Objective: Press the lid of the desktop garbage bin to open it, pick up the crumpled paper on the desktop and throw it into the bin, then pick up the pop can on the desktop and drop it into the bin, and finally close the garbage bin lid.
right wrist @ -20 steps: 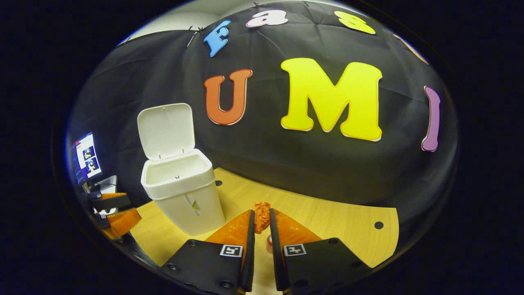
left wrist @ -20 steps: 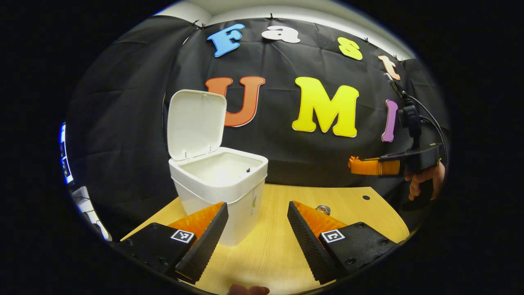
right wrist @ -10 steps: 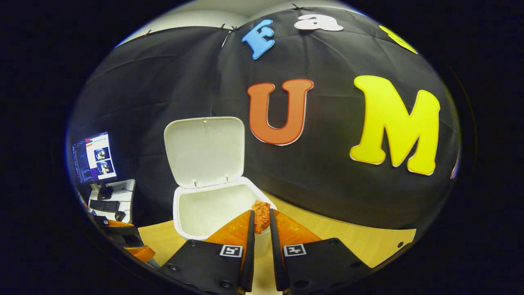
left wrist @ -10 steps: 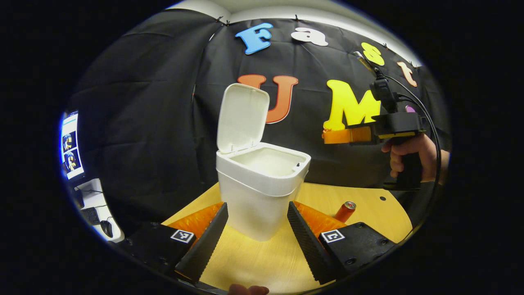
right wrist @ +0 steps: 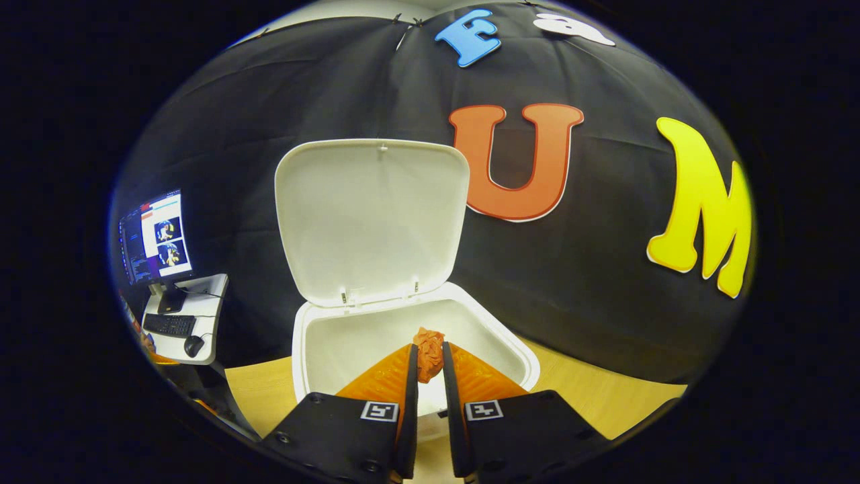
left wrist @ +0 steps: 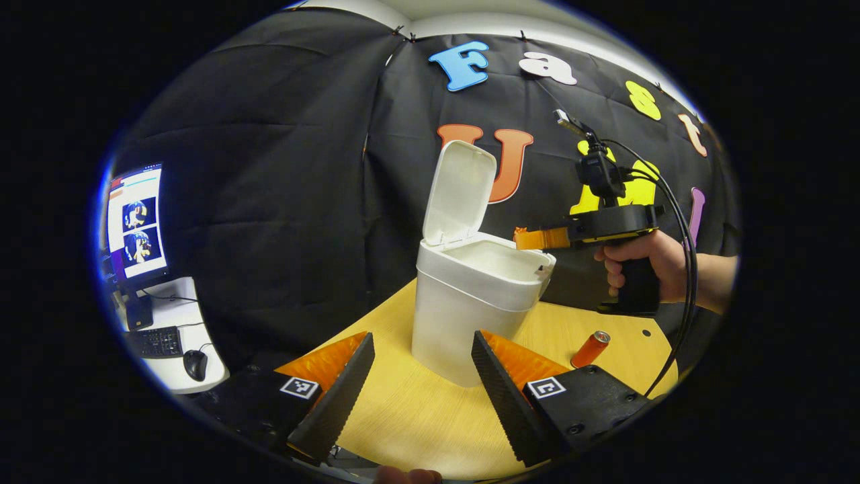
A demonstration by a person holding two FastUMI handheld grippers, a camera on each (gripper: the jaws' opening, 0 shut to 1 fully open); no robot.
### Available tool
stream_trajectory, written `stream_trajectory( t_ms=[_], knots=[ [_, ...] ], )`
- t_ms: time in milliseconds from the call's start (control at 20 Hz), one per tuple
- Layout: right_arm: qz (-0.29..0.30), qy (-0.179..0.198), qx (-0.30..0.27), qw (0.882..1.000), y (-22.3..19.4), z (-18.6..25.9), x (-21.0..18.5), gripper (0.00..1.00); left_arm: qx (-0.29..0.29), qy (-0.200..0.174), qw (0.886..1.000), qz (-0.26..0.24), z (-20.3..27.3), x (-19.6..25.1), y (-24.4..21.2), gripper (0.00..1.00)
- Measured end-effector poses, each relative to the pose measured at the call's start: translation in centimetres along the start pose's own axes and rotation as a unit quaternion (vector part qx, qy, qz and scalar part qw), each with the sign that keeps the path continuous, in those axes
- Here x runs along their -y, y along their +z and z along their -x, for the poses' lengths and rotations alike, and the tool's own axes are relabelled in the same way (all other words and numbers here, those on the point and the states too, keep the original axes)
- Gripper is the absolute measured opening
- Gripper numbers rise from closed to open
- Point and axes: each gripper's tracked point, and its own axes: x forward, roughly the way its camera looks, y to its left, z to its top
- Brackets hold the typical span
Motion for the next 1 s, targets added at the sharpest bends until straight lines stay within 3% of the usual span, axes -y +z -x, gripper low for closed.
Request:
stream_trajectory(
  t_ms=[200,350,750,1000],
  knots=[
    [0.008,-0.004,-0.011,1.000,-0.8,-0.4,0.7,0.33,-0.004,0.004,1.000,0.005,0.1,-0.1,-0.4,0.96],
    [-0.006,-0.015,-0.010,1.000,-0.8,-0.5,1.4,0.52,0.002,-0.003,1.000,0.002,0.1,0.4,0.0,0.96],
    [-0.009,0.006,0.027,1.000,1.3,3.0,1.2,0.67,0.012,-0.026,1.000,-0.005,-0.3,2.7,0.7,0.96],
    [-0.020,-0.019,0.077,0.997,3.7,8.6,4.2,0.72,0.034,-0.070,0.996,-0.033,-0.8,6.9,2.6,0.96]
  ],
)
